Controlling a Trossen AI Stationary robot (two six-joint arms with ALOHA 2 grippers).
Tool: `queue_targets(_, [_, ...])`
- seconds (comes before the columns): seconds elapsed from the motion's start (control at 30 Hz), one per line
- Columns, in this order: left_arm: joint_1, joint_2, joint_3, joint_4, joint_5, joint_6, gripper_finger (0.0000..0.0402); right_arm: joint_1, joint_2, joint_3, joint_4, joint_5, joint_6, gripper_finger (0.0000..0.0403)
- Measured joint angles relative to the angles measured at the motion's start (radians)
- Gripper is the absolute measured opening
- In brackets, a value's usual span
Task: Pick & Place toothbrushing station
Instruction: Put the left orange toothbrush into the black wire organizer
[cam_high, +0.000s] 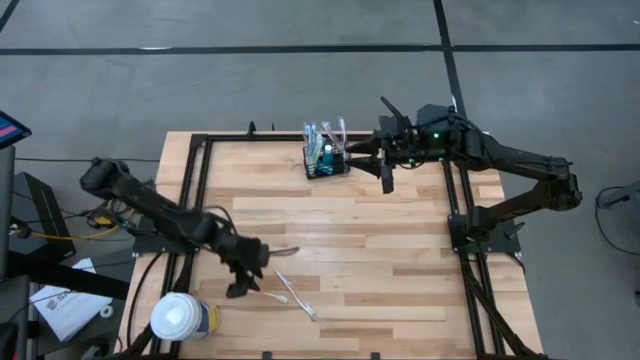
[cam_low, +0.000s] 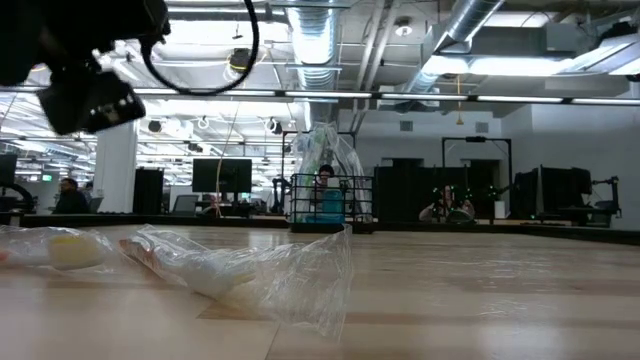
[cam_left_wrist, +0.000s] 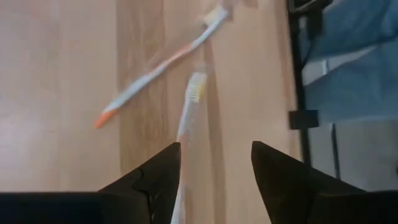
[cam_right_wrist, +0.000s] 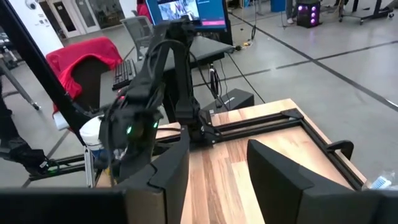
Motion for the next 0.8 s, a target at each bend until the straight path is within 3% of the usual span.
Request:
queue_targets(0.37, [-0.025,0.301,0.0,0.284,-0.042,-0.009,0.0194,-0.006,0.0,0.0,-0.03,-0.068,0.018,0.0151])
queue_targets(0.8, [-0.036,0.376,0.0,0.349,-0.026,-0.014,0.0183,-0.007,-0.002,0.0,-0.063,-0.08,-0.01,0.0149])
